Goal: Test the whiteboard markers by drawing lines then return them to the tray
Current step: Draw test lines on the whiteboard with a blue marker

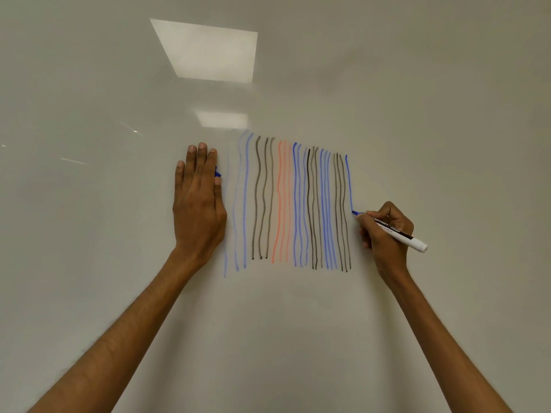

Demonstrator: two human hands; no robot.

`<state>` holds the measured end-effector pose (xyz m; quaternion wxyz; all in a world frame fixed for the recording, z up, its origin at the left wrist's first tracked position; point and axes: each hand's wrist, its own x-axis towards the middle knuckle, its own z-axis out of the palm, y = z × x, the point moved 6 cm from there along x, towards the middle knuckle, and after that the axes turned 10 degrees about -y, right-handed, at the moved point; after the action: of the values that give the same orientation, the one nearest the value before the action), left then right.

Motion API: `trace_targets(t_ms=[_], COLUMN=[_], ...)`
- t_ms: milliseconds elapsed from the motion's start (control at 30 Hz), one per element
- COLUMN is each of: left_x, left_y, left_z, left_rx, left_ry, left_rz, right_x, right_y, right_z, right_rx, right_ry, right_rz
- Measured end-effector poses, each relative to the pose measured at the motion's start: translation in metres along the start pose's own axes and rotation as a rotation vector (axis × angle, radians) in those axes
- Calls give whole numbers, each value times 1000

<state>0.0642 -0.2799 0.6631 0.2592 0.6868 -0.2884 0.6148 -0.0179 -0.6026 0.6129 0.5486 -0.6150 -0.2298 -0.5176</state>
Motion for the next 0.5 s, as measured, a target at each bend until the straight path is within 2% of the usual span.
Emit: trace_targets(t_ms=[500], left_x=[-1], left_y=[0], left_z=[2], left_rx=[19], left_ry=[1], left_rz=[6], right_x=[-34], right_y=[21], right_z=[-12], right_rx=[-52], right_ry=[-76], right_rz=[88])
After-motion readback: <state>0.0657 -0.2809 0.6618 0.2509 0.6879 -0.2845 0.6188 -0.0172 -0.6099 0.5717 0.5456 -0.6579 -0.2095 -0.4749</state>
